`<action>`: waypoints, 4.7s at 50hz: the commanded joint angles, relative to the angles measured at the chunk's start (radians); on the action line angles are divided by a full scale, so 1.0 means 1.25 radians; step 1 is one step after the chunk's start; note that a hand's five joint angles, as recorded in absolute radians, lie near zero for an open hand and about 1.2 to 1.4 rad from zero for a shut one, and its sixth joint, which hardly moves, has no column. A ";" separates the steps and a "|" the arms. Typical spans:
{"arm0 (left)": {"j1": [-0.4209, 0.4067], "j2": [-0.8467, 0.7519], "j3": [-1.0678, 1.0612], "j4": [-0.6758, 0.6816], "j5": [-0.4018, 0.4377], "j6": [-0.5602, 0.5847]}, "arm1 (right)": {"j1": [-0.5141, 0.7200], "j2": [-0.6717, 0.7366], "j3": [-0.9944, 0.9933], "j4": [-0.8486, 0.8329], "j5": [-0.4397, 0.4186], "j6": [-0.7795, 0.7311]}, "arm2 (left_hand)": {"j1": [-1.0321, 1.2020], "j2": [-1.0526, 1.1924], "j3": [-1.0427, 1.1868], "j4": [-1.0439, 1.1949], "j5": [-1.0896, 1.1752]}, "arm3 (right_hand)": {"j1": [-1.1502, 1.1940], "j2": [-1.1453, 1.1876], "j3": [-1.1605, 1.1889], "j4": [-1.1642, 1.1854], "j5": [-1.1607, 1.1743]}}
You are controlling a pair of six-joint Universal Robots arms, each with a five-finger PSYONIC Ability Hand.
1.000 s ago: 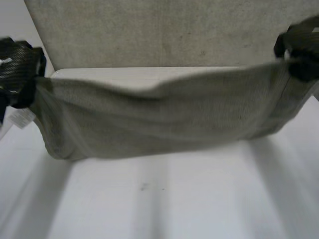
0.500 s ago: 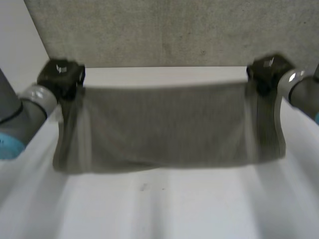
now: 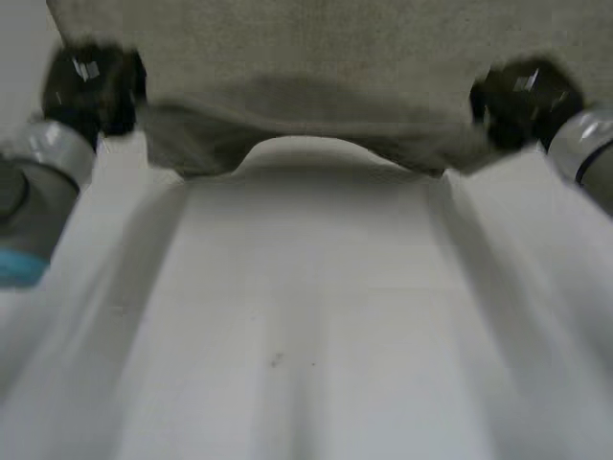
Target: Fold the towel.
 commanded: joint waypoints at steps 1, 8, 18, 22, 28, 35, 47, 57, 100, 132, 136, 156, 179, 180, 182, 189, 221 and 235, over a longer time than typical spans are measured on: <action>0.014 -0.032 -0.231 0.031 0.062 0.076 | -0.003 0.076 0.122 0.035 -0.008 -0.117 | 0.168 0.142 0.143 0.142 0.151 | 0.017 0.167 0.166 0.160 0.182; 0.016 -0.059 -0.358 0.091 0.099 0.172 | -0.011 0.167 0.213 0.021 -0.007 -0.115 | 0.168 0.142 0.143 0.142 0.151 | 0.017 0.167 0.166 0.160 0.182; 0.049 -0.016 -0.385 0.107 0.097 0.189 | -0.043 0.179 0.223 -0.031 0.008 0.027 | 0.168 0.142 0.143 0.142 0.151 | 0.006 0.156 0.155 0.149 0.171; 0.071 -0.008 -0.386 0.107 0.097 0.189 | -0.063 0.178 0.216 -0.029 0.014 0.048 | 0.168 0.142 0.143 0.142 0.151 | -0.280 -0.130 -0.131 -0.137 -0.115; 0.090 0.007 -0.387 0.106 0.095 0.187 | -0.077 0.178 0.216 -0.028 0.014 0.053 | 0.168 0.142 0.143 0.142 0.151 | -0.377 -0.227 -0.228 -0.234 -0.212; 0.093 0.008 -0.387 0.105 0.097 0.173 | -0.077 0.198 0.221 -0.033 0.009 0.053 | 0.168 0.142 0.143 0.142 0.151 | -0.461 -0.312 -0.312 -0.318 -0.296; 0.092 0.001 -0.391 0.102 0.098 0.163 | -0.087 0.211 0.211 -0.065 0.008 0.060 | 0.168 0.142 0.143 0.142 0.151 | 0.017 0.167 0.166 0.160 0.182; 0.079 0.009 -0.420 0.075 0.098 0.169 | -0.099 0.063 0.242 -0.044 0.000 0.046 | 0.168 0.142 0.143 0.142 0.151 | 0.017 0.167 0.166 0.160 0.182; 0.030 -0.064 -0.207 -0.125 0.097 0.292 | -0.085 0.148 0.072 0.166 0.053 -0.125 | 0.168 0.142 0.143 0.142 0.151 | 0.017 0.167 0.166 0.160 0.182; -0.026 -0.587 0.464 -0.116 -0.016 0.236 | -0.025 0.484 -0.292 -0.143 0.187 -0.020 | 0.168 0.142 0.143 0.142 0.151 | 0.017 0.167 0.166 0.160 0.182; -0.033 -0.607 0.490 -0.121 -0.016 0.234 | -0.024 0.503 -0.311 -0.143 0.194 -0.022 | 0.168 0.142 0.143 0.142 0.151 | 0.017 0.167 0.166 0.160 0.182; -0.048 -0.416 0.381 -0.190 -0.069 0.128 | -0.025 0.215 -0.129 -0.143 0.191 0.047 | -0.810 -0.835 -0.834 -0.835 -0.827 | -0.960 -0.811 -0.811 -0.817 -0.795; -0.043 0.041 -0.223 -0.109 -0.058 0.052 | -0.040 0.001 0.220 0.013 0.117 0.029 | -0.810 -0.835 -0.834 -0.835 -0.827 | -0.706 -0.556 -0.557 -0.562 -0.540; -0.043 0.041 -0.223 -0.109 -0.058 0.052 | -0.052 0.004 0.237 -0.007 0.108 0.025 | -0.810 -0.835 -0.834 -0.835 -0.827 | -0.694 -0.544 -0.545 -0.551 -0.529; -0.038 0.050 -0.260 -0.073 -0.058 0.030 | -0.063 0.012 0.254 -0.029 0.104 0.020 | -0.810 -0.835 -0.834 -0.835 -0.827 | -0.687 -0.537 -0.538 -0.544 -0.522; -0.016 0.051 -0.298 -0.023 -0.057 0.004 | -0.086 0.105 0.295 -0.127 0.099 -0.041 | -0.810 -0.835 -0.834 -0.835 -0.827 | -0.670 -0.521 -0.521 -0.527 -0.505; -0.020 0.051 -0.327 0.003 -0.057 0.003 | -0.137 0.196 0.259 -0.170 0.073 -0.085 | -0.810 -0.835 -0.834 -0.835 -0.827 | 0.017 0.167 0.166 0.160 0.182; -0.017 0.050 -0.328 0.002 -0.057 0.003 | -0.343 0.181 0.186 -0.144 0.078 -0.104 | -0.810 -0.835 -0.834 -0.835 -0.827 | 0.017 0.167 0.166 0.160 0.182</action>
